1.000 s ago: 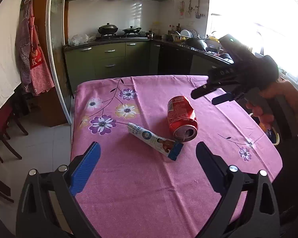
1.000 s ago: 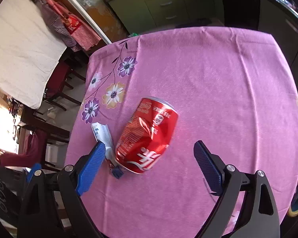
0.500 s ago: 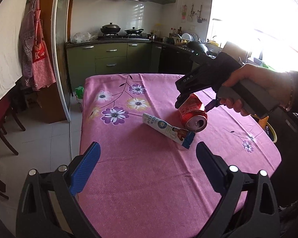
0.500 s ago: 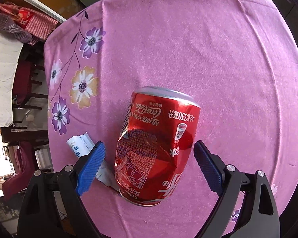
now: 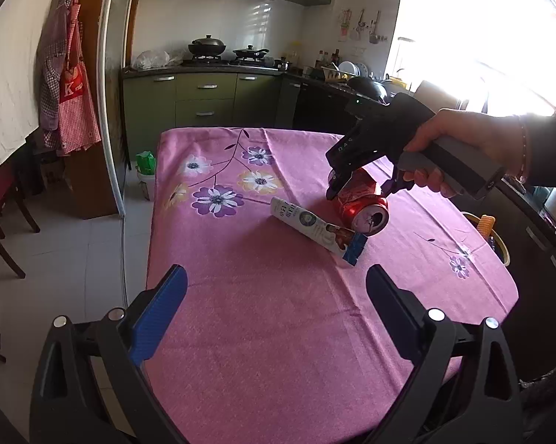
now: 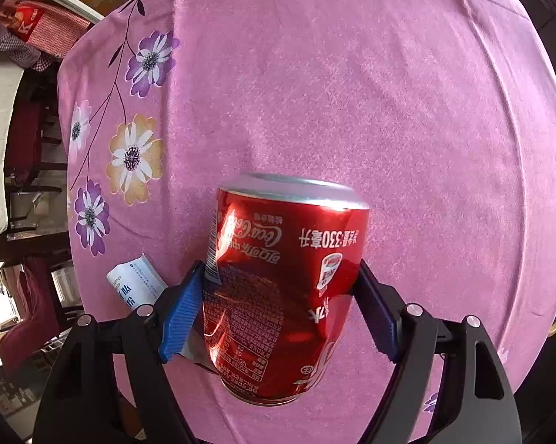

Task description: Collect trash

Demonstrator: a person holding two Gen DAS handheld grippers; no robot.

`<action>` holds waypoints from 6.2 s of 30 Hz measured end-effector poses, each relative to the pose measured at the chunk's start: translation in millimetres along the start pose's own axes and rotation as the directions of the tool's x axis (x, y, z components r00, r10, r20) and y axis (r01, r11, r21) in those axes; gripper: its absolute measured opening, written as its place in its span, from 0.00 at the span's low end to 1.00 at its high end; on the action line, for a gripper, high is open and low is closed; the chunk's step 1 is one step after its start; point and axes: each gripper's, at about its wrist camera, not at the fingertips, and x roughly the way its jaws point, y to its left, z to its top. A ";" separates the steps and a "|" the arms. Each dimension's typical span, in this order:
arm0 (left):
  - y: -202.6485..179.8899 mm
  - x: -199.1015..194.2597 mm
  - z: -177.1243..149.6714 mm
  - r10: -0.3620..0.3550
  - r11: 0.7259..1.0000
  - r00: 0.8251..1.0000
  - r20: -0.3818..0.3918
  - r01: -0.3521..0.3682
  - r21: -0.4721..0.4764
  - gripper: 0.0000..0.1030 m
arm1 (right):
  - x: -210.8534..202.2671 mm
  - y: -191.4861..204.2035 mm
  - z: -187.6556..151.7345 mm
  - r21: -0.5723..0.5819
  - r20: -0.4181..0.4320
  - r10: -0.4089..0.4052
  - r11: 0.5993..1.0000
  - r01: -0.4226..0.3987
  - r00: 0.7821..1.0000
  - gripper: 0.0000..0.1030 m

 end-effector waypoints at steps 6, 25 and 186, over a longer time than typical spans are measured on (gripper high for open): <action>-2.3 2.8 0.6 -0.001 1.000 1.000 -0.011 0.001 0.007 0.90 | -10.4 -14.6 -4.8 -0.037 0.005 0.026 0.999 -0.026 1.000 0.75; -50.2 16.6 14.6 -0.059 0.991 0.998 -0.033 0.063 0.117 0.90 | -126.3 -231.9 -81.4 0.114 0.319 0.128 0.978 -0.172 0.939 0.75; -144.7 1.6 48.4 0.046 0.999 0.998 0.045 -0.045 -0.018 0.93 | -138.2 -320.8 -300.0 0.066 0.805 0.010 0.992 -0.106 0.594 0.95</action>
